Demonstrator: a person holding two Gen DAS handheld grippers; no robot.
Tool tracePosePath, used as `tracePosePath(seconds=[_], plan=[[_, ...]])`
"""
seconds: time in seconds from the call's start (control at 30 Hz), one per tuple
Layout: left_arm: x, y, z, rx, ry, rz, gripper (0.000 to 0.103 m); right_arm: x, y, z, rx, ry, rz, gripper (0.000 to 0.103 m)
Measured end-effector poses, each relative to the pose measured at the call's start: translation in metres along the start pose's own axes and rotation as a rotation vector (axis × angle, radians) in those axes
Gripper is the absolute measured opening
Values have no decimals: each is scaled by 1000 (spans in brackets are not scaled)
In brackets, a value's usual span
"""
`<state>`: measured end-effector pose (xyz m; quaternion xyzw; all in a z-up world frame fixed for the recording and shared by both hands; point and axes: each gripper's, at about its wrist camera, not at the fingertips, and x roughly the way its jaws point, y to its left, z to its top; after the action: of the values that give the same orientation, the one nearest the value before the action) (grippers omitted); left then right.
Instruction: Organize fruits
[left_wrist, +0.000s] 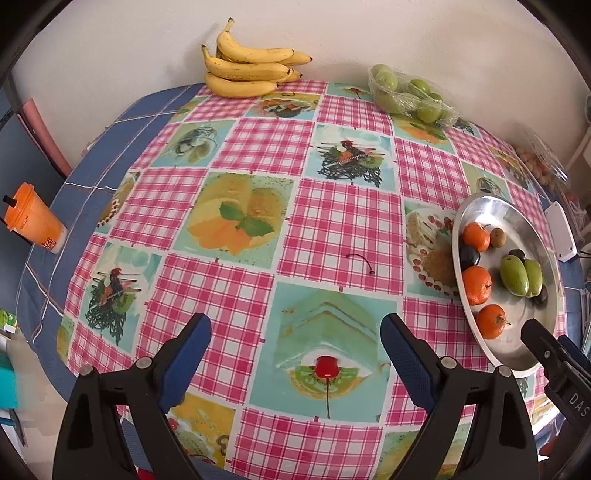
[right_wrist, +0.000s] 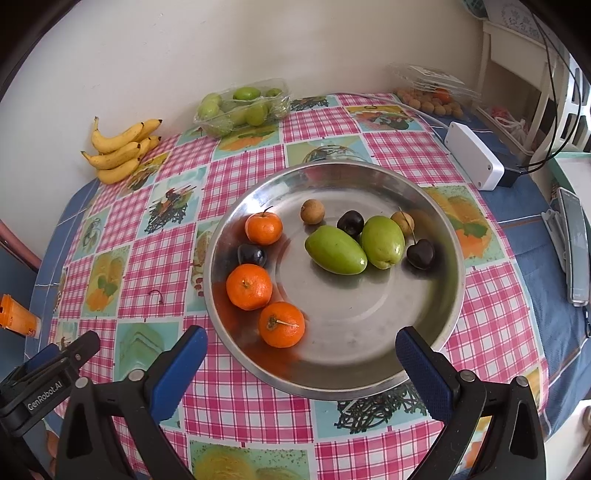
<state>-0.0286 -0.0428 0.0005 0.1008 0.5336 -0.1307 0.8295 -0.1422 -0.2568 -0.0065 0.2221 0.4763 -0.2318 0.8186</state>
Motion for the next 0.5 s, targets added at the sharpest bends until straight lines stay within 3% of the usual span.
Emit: tracePosePath(seconds=[0.5], plan=[[1,0,-1,0,7,5,93,2,2,-1,-7,15,6,103]])
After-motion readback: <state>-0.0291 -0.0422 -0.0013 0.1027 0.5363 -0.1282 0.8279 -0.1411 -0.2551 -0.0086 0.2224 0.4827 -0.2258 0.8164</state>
